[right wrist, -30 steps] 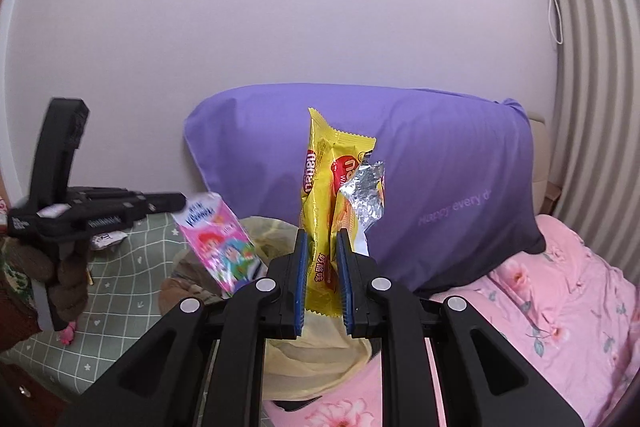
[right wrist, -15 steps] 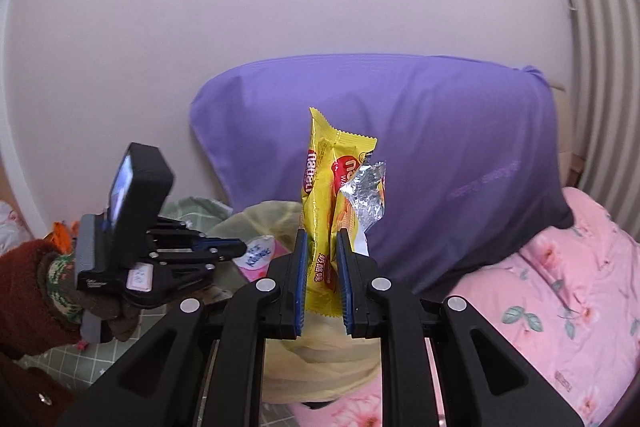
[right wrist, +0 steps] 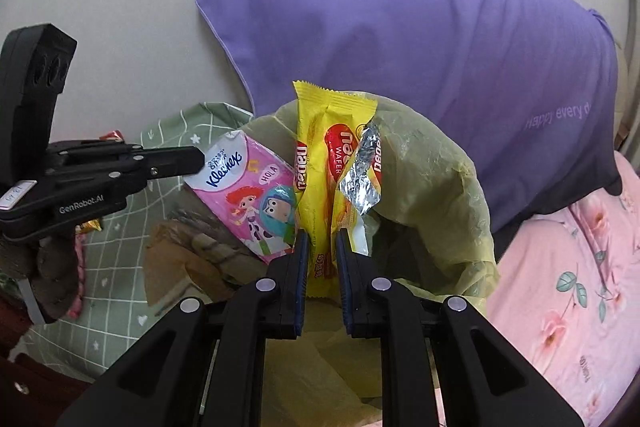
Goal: Collect trash
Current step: 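Carry both packs to the yellow trash bag and open both tools inside, then grasp the red-and-gold paper cup with the left tool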
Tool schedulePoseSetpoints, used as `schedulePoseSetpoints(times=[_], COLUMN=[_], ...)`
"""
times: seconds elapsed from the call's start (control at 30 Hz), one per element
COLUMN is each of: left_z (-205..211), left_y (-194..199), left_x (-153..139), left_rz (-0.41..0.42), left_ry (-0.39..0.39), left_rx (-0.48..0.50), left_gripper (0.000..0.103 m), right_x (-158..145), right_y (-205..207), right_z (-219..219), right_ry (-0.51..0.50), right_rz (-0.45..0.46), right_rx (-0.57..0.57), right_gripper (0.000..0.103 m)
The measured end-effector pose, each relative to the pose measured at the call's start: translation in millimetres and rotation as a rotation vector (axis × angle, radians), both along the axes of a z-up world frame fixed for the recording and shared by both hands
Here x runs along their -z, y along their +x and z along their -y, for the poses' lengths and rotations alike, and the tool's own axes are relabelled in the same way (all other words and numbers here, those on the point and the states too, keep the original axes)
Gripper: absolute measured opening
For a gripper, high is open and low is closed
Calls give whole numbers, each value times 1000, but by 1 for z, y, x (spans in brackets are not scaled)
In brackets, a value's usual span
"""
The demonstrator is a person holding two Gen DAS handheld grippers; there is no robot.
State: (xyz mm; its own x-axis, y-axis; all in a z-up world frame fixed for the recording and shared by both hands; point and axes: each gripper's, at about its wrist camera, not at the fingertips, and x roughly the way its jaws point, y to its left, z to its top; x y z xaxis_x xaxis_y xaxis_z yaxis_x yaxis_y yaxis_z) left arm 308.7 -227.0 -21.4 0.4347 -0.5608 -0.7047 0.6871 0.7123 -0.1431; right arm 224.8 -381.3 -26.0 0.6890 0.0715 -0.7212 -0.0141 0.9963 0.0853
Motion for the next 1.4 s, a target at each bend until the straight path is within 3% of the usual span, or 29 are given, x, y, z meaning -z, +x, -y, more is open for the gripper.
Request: schedulePoseSetpoints(times=[0.1,0.27,0.47,0.6,0.63,0.7,0.93,1.13,1.23,1.3,1.37,1.4], left_z=[14,27,26,15,11,2,-45,-96,-120,-137,-154,-167], left_y=[-3,-7,-6,-9,-11,-15,-33,-61,-78,-87,-94,-98], left_x=[1,1,0,-7,-9,-15,-22,-25,-29,-32,-34,-33], left_rz=[1,-10,-57,-67,-59,-36,-9,80,146,178,196,202], left_ry=[4,-5,-61,-112,-119,-135,-213,-173,-157,-159,-162,-162], left_rx=[21,38,37,17,6,-24,-163,-321,-390,-438,-480,-513], left_gripper=[3,3,4,20,23,27,38,43,47,47,49,50], right_x=[-2,-5,-12,-15,-16,-18,-29,-40,-45,-49,-50,-51], right_y=[-5,-15,-24,-31,-33,-37,-45,-48,-49,-47,-42,-40], right_z=[3,15,22,23,23,22,-1,-24,-33,-39,-45,-48], right_ry=[-39,-13,-9,-4,-1,13,-15,-30,-30,-12,18,31], right_rz=[4,25,79,98,101,119,163,228,285,312,324,326], right_rx=[19,33,47,50,51,42,6,-33,-44,-63,-96,-113], right_gripper=[15,15,16,19,26,32,32,33,46,48,62,63])
